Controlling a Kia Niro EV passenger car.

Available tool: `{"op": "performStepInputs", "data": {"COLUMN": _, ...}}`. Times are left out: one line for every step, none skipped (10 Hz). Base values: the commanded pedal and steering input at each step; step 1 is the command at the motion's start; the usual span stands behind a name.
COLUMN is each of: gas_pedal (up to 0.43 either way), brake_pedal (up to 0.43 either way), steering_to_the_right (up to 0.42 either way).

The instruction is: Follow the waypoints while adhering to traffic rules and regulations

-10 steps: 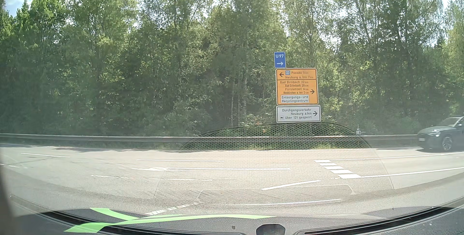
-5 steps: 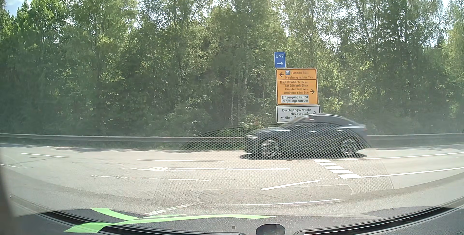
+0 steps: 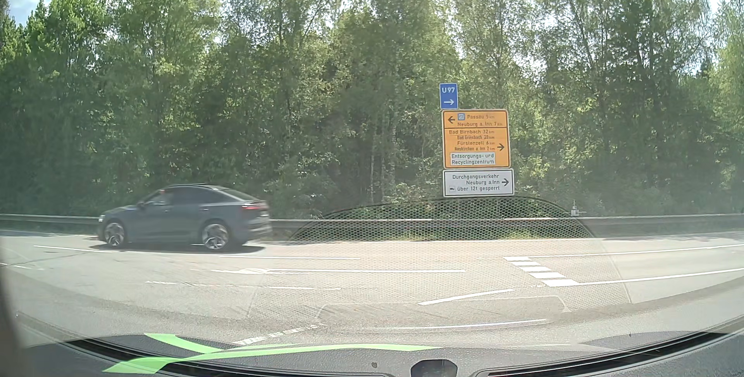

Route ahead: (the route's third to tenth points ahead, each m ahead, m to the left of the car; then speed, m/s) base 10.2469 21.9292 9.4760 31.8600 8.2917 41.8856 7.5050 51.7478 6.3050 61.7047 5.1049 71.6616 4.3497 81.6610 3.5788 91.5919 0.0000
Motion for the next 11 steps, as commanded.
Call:
{"op": "performStepInputs", "data": {"gas_pedal": 0.0, "brake_pedal": 0.262, "steering_to_the_right": -0.063}}
{"op": "performStepInputs", "data": {"gas_pedal": 0.0, "brake_pedal": 0.262, "steering_to_the_right": -0.063}}
{"op": "performStepInputs", "data": {"gas_pedal": 0.0, "brake_pedal": 0.262, "steering_to_the_right": -0.063}}
{"op": "performStepInputs", "data": {"gas_pedal": 0.0, "brake_pedal": 0.262, "steering_to_the_right": -0.063}}
{"op": "performStepInputs", "data": {"gas_pedal": 0.0, "brake_pedal": 0.262, "steering_to_the_right": -0.063}}
{"op": "performStepInputs", "data": {"gas_pedal": 0.0, "brake_pedal": 0.262, "steering_to_the_right": -0.063}}
{"op": "performStepInputs", "data": {"gas_pedal": 0.0, "brake_pedal": 0.262, "steering_to_the_right": -0.063}}
{"op": "performStepInputs", "data": {"gas_pedal": 0.0, "brake_pedal": 0.262, "steering_to_the_right": -0.063}}
{"op": "performStepInputs", "data": {"gas_pedal": 0.0, "brake_pedal": 0.262, "steering_to_the_right": -0.063}}
{"op": "performStepInputs", "data": {"gas_pedal": 0.0, "brake_pedal": 0.262, "steering_to_the_right": -0.063}}
{"op": "performStepInputs", "data": {"gas_pedal": 0.0, "brake_pedal": 0.262, "steering_to_the_right": -0.063}}
